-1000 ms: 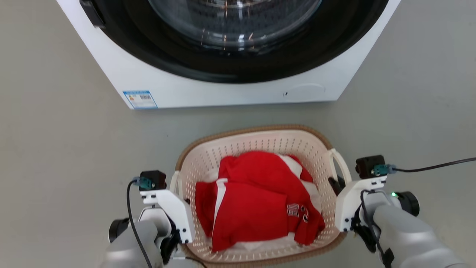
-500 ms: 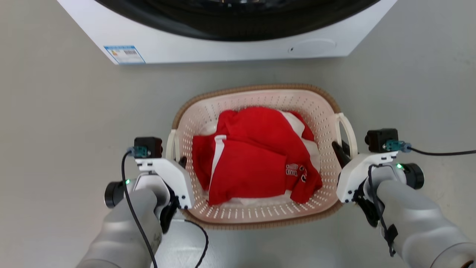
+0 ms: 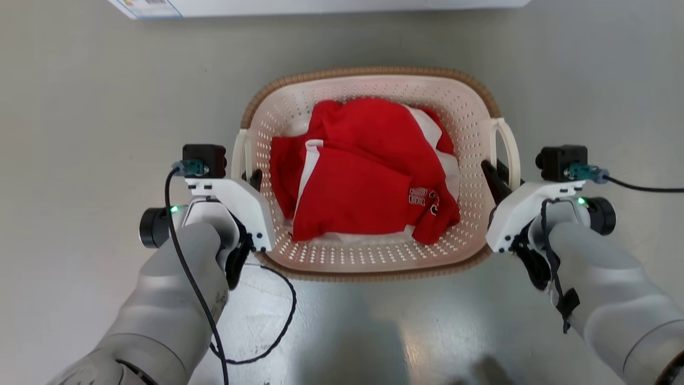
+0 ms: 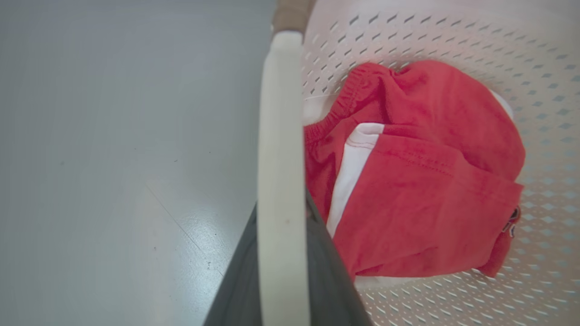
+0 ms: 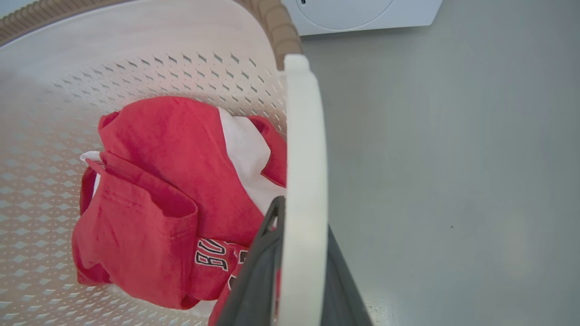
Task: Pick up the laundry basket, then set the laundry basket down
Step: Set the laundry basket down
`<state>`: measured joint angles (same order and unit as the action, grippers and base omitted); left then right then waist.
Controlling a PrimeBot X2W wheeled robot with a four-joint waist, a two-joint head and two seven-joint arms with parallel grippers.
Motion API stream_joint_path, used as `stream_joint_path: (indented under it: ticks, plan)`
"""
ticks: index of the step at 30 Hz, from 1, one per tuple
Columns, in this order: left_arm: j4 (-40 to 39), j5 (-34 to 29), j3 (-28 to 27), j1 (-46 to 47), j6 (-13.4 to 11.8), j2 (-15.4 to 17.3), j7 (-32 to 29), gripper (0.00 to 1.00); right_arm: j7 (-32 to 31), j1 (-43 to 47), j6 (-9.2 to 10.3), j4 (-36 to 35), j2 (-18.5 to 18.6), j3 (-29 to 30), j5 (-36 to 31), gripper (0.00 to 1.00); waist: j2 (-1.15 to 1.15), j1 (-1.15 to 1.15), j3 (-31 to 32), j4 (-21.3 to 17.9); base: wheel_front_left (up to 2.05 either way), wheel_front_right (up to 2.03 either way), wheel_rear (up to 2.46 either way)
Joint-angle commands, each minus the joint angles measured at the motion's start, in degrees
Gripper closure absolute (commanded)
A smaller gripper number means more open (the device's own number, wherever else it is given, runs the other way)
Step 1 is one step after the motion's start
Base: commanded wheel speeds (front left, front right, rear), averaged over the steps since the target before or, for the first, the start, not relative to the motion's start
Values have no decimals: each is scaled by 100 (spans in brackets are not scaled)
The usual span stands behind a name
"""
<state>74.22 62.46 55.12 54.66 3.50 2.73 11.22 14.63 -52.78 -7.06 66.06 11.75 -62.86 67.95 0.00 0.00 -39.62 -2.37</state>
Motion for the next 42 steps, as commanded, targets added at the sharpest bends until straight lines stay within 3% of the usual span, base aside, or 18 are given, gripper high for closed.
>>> stream_joint_path:
  ticks: [1,20,40,41,42]
  plan:
    - [-28,-90,-63,198,-40,200,166,100,34,136,-43,-43,83,-21,-9,100,0,0,-155,-12,0,0,0]
    - [-27,-152,-156,105,-232,91,371,100,36,309,-43,-461,220,835,-636,100,0,0,-703,64,0,0,0]
    - [-27,-147,-81,178,-330,45,294,100,37,242,-43,-261,131,594,-362,100,0,0,-1125,93,0,0,0]
    - [-27,-145,-78,177,-333,44,284,91,37,234,-43,-256,130,597,-359,95,0,0,-1126,91,0,0,0]
    - [-27,-141,-78,174,-335,44,282,58,37,227,-43,-250,127,600,-357,64,0,0,-1124,89,0,0,0]
